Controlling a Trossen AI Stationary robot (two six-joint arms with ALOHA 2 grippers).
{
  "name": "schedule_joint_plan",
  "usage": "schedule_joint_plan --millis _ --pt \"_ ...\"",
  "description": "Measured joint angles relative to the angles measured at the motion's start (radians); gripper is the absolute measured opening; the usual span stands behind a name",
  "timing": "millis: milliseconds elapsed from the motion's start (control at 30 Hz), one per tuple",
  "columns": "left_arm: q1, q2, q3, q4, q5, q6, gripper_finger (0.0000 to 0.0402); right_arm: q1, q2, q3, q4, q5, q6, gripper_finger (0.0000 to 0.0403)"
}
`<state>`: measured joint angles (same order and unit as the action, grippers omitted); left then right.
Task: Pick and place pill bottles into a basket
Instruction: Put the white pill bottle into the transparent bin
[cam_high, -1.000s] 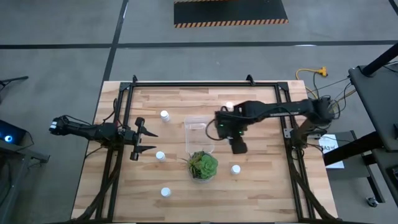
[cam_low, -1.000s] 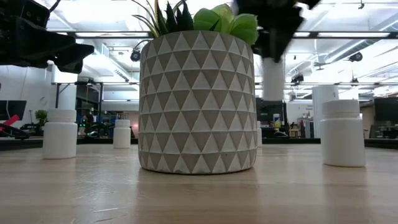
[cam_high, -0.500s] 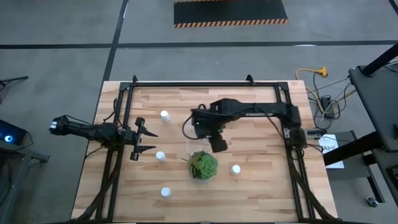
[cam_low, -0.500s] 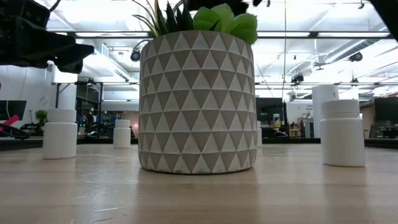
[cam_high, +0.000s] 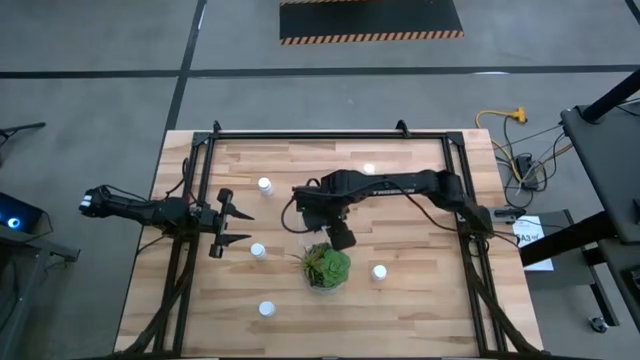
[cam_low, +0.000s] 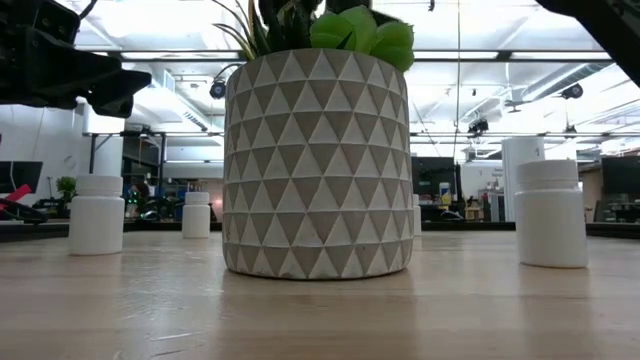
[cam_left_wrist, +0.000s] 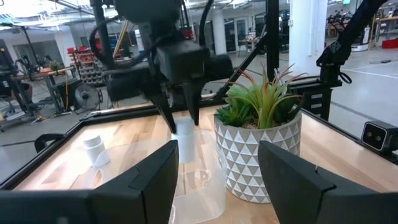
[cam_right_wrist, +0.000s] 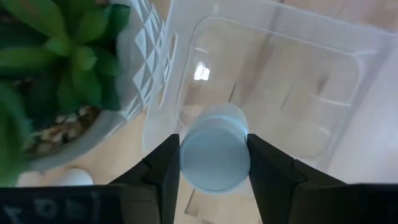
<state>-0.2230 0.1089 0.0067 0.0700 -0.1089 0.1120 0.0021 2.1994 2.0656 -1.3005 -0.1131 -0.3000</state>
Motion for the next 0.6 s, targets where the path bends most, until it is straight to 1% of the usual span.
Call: schedule_joint_plan --millis 233,600 --pt "0.000 0.000 0.000 0.000 0.000 0.000 0.0203 0.000 -0.005 -0.071 0.072 0.000 -0.007 0.0141" --pt "0.000 0.000 0.000 0.000 0.000 0.000 0.0203 -0.001 -0.007 -0.189 0.135 0.000 -0.025 0.0141"
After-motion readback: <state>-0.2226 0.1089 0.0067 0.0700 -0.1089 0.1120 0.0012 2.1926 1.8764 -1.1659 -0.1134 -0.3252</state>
